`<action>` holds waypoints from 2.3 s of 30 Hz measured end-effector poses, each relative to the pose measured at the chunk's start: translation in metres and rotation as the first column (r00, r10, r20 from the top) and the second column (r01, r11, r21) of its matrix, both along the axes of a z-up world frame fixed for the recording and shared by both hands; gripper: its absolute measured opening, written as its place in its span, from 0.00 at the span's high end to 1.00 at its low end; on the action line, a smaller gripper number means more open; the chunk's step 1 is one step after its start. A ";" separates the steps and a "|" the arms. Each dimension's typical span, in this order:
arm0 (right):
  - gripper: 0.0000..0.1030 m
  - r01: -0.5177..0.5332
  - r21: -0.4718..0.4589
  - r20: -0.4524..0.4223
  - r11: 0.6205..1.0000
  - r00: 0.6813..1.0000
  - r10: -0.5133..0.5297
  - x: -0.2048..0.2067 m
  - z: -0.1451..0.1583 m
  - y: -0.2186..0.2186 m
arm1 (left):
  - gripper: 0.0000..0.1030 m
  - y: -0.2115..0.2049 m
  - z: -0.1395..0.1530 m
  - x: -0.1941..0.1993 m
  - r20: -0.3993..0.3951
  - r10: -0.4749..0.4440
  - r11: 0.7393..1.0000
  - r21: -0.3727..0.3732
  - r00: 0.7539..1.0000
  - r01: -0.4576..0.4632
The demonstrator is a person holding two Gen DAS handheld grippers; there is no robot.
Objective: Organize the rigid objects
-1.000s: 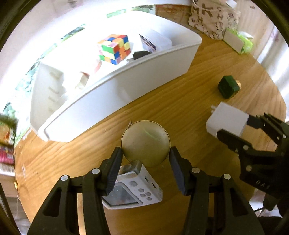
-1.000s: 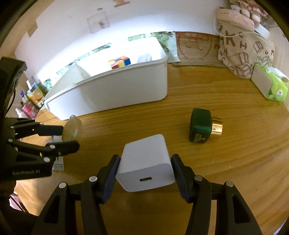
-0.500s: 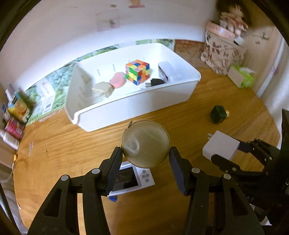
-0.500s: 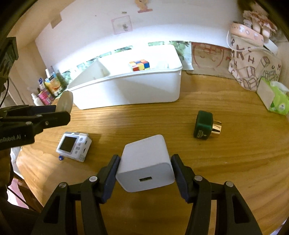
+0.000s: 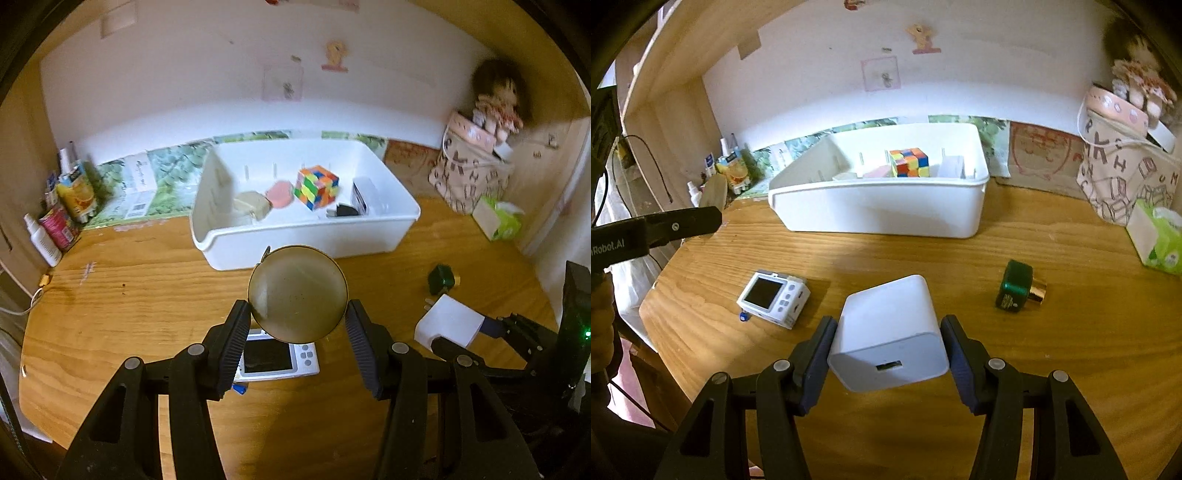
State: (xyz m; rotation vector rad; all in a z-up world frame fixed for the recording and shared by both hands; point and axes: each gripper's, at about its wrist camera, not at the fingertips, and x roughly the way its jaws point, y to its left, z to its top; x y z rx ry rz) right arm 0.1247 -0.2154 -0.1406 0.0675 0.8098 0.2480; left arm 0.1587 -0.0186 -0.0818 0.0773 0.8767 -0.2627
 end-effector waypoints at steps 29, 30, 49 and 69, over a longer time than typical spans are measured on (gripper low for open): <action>0.43 -0.025 -0.030 0.217 0.999 0.976 0.031 0.053 0.069 0.006 | 0.45 0.037 0.049 0.037 0.144 0.175 0.982 -0.090 0.974 -0.163; 0.43 -0.023 -0.032 0.221 0.999 0.975 0.030 0.055 0.070 0.006 | 0.45 0.037 0.050 0.041 0.146 0.171 0.983 -0.094 0.974 -0.159; 0.58 -0.090 -0.031 0.332 0.995 0.938 0.095 0.117 0.078 0.025 | 0.44 0.022 0.028 0.134 0.067 0.126 0.983 -0.141 0.990 -0.116; 0.58 -0.090 0.020 0.191 0.996 0.978 0.084 0.164 0.041 0.017 | 0.43 -0.004 -0.010 0.177 -0.043 0.085 0.990 -0.110 0.995 -0.089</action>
